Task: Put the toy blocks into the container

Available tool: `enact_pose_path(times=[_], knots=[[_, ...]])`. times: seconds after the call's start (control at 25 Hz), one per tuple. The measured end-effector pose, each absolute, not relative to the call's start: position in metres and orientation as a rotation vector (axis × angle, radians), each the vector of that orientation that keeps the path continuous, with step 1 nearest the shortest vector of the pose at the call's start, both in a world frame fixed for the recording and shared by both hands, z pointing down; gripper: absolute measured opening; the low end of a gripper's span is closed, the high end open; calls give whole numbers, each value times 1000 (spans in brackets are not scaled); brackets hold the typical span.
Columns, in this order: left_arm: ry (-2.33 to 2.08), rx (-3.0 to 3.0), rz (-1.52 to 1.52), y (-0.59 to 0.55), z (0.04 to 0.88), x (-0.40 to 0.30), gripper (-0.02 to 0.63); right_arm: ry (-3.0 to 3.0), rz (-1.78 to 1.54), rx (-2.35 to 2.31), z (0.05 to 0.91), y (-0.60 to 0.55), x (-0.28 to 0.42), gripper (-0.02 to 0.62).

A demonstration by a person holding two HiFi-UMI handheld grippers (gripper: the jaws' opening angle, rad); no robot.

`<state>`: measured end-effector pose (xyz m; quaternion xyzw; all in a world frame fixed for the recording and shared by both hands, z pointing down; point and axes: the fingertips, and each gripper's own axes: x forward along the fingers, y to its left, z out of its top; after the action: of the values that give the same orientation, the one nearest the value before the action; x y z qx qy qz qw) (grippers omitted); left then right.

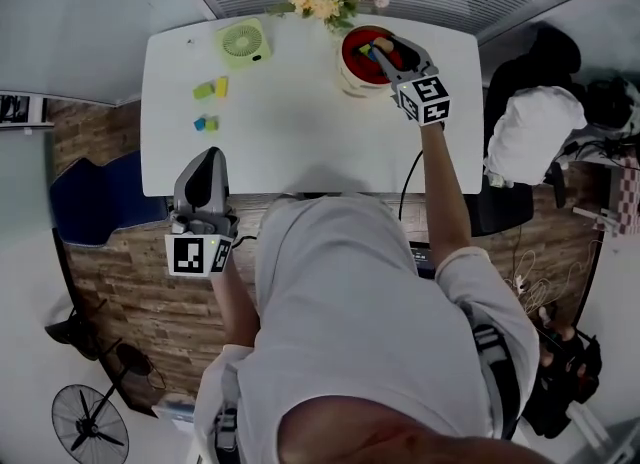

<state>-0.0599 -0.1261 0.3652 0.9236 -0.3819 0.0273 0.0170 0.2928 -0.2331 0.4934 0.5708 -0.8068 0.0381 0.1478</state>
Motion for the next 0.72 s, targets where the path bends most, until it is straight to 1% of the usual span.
enact_pose_path(times=[0.2, 0.36, 0.52, 0.64, 0.68, 0.72], knots=[[-1229, 2846, 80, -122, 366, -69, -2, -2120, 17, 1418, 532, -244, 302, 144], [-1282, 2808, 74, -115, 367, -83, -2, -1933, -33, 1146, 571, -246, 304, 144], [-1343, 2764, 71, -107, 372, -99, -2, -1829, -19, 897, 607, -248, 299, 144], [-1392, 2740, 72, -102, 371, -110, -2, -1778, -6, 831, 624, -253, 300, 146], [-1408, 2734, 71, -100, 370, -114, -2, -1773, 10, 830, 627, -254, 300, 153], [-1422, 2728, 70, -98, 369, -118, -2, -1779, 30, 836, 628, -256, 299, 173]])
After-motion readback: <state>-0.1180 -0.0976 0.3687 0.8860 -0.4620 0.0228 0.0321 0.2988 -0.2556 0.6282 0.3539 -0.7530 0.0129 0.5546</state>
